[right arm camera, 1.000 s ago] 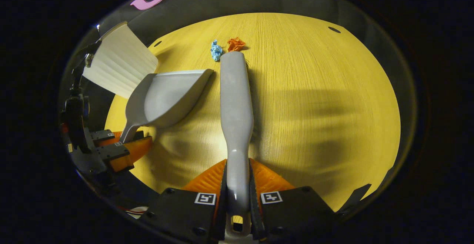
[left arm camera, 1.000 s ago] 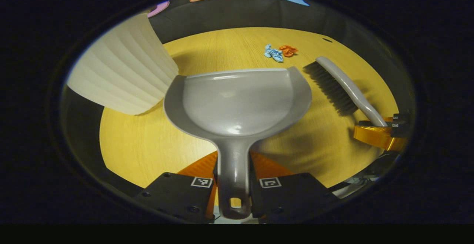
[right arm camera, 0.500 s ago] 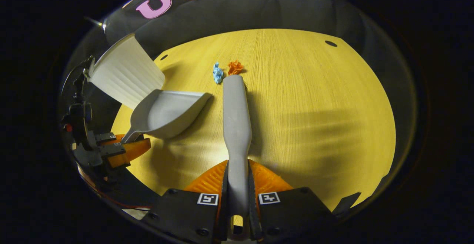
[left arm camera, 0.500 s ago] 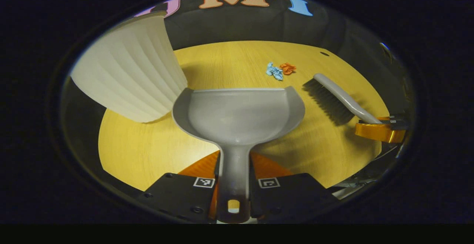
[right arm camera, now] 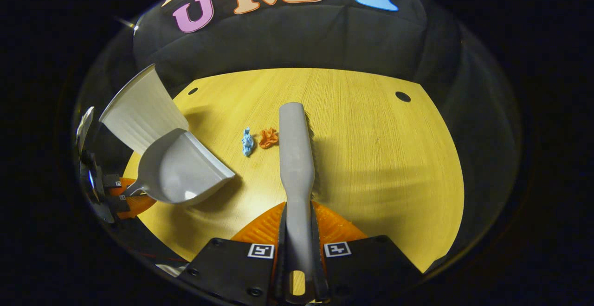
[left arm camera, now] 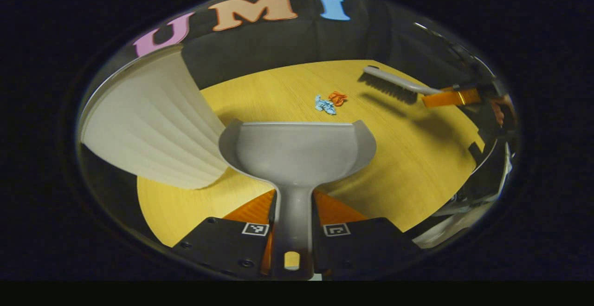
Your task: Pick up the small broom and dustpan from the desktop, sweep the trash into the dustpan with the broom, and then empty the trash into the garbage bin.
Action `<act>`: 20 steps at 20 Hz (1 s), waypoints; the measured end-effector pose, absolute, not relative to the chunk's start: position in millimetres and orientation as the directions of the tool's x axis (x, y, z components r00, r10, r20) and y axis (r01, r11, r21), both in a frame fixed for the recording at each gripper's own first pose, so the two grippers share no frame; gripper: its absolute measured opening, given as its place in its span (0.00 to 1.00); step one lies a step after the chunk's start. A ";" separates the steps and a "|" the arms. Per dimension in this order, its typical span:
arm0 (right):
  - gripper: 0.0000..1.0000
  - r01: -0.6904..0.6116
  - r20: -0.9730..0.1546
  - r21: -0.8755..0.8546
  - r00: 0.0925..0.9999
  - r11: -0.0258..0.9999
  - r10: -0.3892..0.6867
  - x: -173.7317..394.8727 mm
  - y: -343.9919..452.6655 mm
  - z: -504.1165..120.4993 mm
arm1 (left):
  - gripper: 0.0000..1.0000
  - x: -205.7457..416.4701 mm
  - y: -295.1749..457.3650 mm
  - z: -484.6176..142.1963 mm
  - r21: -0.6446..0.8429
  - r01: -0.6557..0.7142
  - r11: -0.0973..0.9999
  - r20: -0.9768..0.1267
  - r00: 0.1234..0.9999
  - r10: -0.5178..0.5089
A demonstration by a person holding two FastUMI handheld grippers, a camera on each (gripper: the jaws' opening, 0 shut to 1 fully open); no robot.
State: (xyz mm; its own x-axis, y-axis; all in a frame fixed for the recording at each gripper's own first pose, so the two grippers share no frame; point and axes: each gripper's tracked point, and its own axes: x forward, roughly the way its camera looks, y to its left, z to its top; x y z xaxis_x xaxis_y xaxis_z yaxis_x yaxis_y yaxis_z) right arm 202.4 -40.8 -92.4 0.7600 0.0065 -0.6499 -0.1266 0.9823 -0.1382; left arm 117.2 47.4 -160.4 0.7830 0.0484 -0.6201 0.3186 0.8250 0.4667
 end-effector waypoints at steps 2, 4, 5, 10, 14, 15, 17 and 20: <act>0.25 -0.141 -0.654 -0.166 0.757 0.976 -0.002 230.7 -34.1 -92.6 | 0.28 121.0 47.2 -165.0 0.453 0.364 0.814 -0.649 0.761 0.021; 0.25 -0.171 -0.660 -0.238 0.751 0.956 -0.030 255.2 -32.6 -97.8 | 0.29 126.0 48.3 -173.3 0.419 0.388 0.821 -0.672 0.741 -0.007; 0.25 -0.185 -0.663 -0.281 0.746 0.942 -0.052 263.8 -33.4 -101.2 | 0.29 124.7 49.6 -171.5 0.407 0.394 0.824 -0.679 0.734 -0.016; 0.25 -0.402 -0.717 -0.389 0.697 0.829 0.001 280.3 2.8 -124.2 | 0.28 127.1 57.2 -172.8 0.388 0.438 0.811 -0.709 0.704 -0.041; 0.25 -0.595 -0.772 -0.385 0.627 0.706 0.106 259.0 33.7 -138.4 | 0.28 130.9 65.1 -176.1 0.419 0.455 0.786 -0.719 0.695 -0.020; 0.24 -0.615 -0.776 -0.405 0.623 0.677 0.102 255.6 36.9 -141.5 | 0.28 130.4 65.8 -176.0 0.422 0.455 0.784 -0.720 0.694 -0.015; 0.25 -0.648 -0.784 -0.410 0.610 0.641 0.114 249.7 41.5 -141.0 | 0.28 131.9 64.7 -177.3 0.415 0.452 0.790 -0.718 0.695 -0.021; 0.25 -0.682 -0.785 -0.434 0.607 0.589 0.125 247.3 42.8 -136.3 | 0.28 131.1 68.8 -182.6 0.417 0.447 0.792 -0.721 0.693 -0.011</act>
